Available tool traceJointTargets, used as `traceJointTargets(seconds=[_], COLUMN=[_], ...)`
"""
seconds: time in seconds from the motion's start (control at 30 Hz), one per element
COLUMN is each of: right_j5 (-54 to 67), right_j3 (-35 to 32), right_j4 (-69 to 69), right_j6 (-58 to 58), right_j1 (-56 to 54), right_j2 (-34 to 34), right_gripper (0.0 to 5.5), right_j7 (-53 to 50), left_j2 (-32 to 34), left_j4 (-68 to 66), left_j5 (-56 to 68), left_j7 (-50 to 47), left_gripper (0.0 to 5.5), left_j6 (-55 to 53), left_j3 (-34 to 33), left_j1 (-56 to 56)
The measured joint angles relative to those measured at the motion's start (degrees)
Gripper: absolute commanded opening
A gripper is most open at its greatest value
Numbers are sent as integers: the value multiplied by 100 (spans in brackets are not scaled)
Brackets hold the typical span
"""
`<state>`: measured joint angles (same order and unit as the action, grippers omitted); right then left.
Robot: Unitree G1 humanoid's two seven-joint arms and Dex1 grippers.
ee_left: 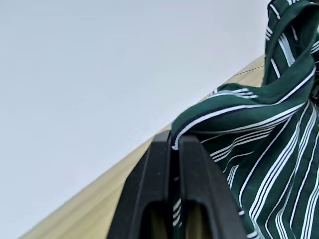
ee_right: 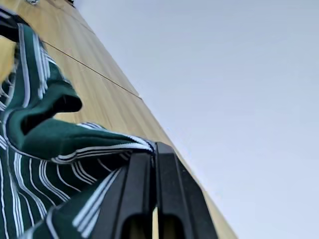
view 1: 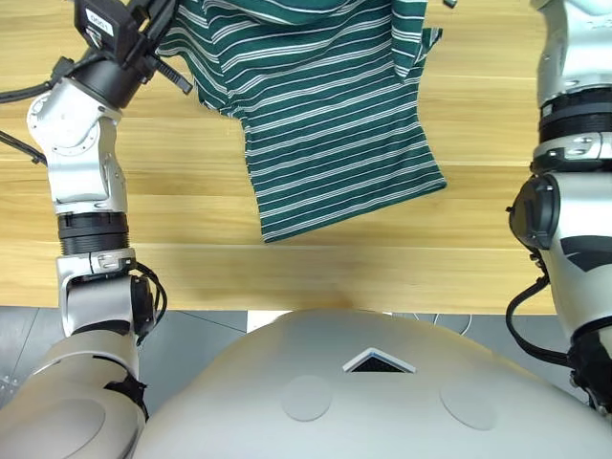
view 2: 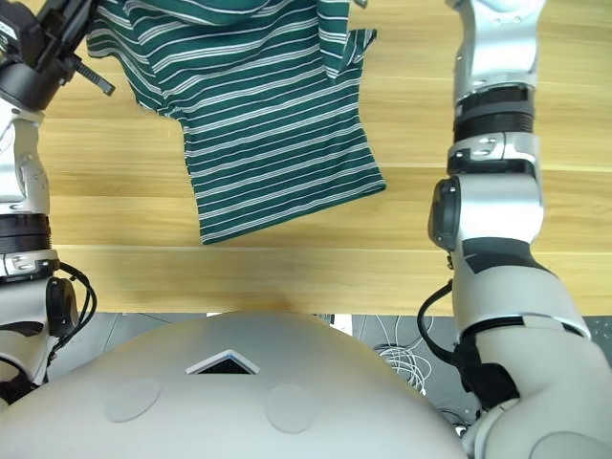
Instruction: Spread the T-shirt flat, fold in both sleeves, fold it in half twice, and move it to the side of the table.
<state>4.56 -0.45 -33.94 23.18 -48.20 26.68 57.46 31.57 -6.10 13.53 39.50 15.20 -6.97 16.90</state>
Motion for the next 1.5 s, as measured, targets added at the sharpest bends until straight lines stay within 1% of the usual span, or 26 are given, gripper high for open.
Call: traceJointTargets(seconds=[0.1, 0.13, 0.23, 0.3, 0.33, 0.4, 0.47, 0.53, 0.57, 0.63, 0.67, 0.77, 0.8, 0.87, 0.93, 1.07, 1.2, 1.3, 1.37, 1.43, 1.5], right_j5=[129, 212, 398, 468, 450, 116, -283, -777, -1106, -1754, -1984, -2362, -2521, -2629, -2646, -2618, -2534, -2504, -2508, -2503, -2490], right_j3=[-104, -182, -333, -340, -265, 108, 437, 799, 1011, 1395, 1512, 1644, 1643, 1587, 1450, 1197, 1031, 955, 956, 951, 946], right_j4=[1025, 1322, 1880, 1976, 1759, 658, -318, -1342, -1942, -2871, -3170, -3788, -4015, -4224, -4258, -4391, -4473, -4466, -4461, -4483, -4457], right_j6=[-289, -405, -696, -847, -906, -893, -860, -902, -948, -1109, -1181, -1391, -1480, -1606, -1618, -1592, -1528, -1382, -1279, -1130, -816], right_j1=[317, 431, 649, 678, 600, 156, -295, -817, -1192, -1966, -2308, -3456, -4046, -4886, -5307, -5034, -4108, -3569, -2813, -2327, -1821], right_j2=[592, 846, 1323, 1475, 1516, 1472, 1277, 942, 731, 422, 305, -12, -112, -177, -174, -139, -140, -95, -115, -163, -194], right_gripper=[2, 2, 2, 2, 2, 2, 2, 2, 2, 2, 2, 2, 2, 2, 2, 2, 2, 2, 2, 2, 2], right_j7=[166, 206, 353, 502, 610, 687, 608, 184, -221, -1175, -1568, -2750, -3270, -3821, -3992, -3923, -3615, -3400, -3271, -3158, -2963], left_j2=[139, 248, 331, 357, 404, 457, 418, 238, 131, -51, -116, -189, -187, -161, -155, -221, -437, -614, -848, -987, -1073], left_j4=[518, 602, 637, 638, 411, -701, -1835, -3126, -3908, -5153, -5561, -6376, -6654, -6916, -6977, -7089, -7158, -7164, -7160, -7140, -7126], left_j5=[167, 206, 466, 614, 615, 414, 153, -214, -504, -1002, -1201, -1649, -1803, -2055, -2201, -2297, -2345, -2385, -2384, -2390, -2444], left_j7=[-2, -10, -77, -126, -117, -1, 26, -45, -218, -767, -1049, -1889, -2202, -2461, -2505, -2505, -2442, -2189, -1880, -1579, -1067], left_gripper=[0, 0, 0, 0, 0, 0, 0, 0, 0, 0, 0, 0, 0, 0, 0, 0, 0, 0, 0, 0, 0], left_j6=[-293, -379, -654, -838, -892, -848, -809, -834, -850, -906, -949, -984, -983, -980, -945, -942, -941, -858, -734, -599, -384], left_j3=[-113, -252, -608, -714, -728, -566, -284, 32, 224, 513, 607, 756, 780, 820, 874, 790, 782, 791, 799, 858, 949], left_j1=[70, 117, 267, 438, 700, 1433, 2070, 2815, 3306, 4196, 4550, 5604, 6114, 6840, 7222, 7265, 7087, 6858, 6427, 5936, 5080])
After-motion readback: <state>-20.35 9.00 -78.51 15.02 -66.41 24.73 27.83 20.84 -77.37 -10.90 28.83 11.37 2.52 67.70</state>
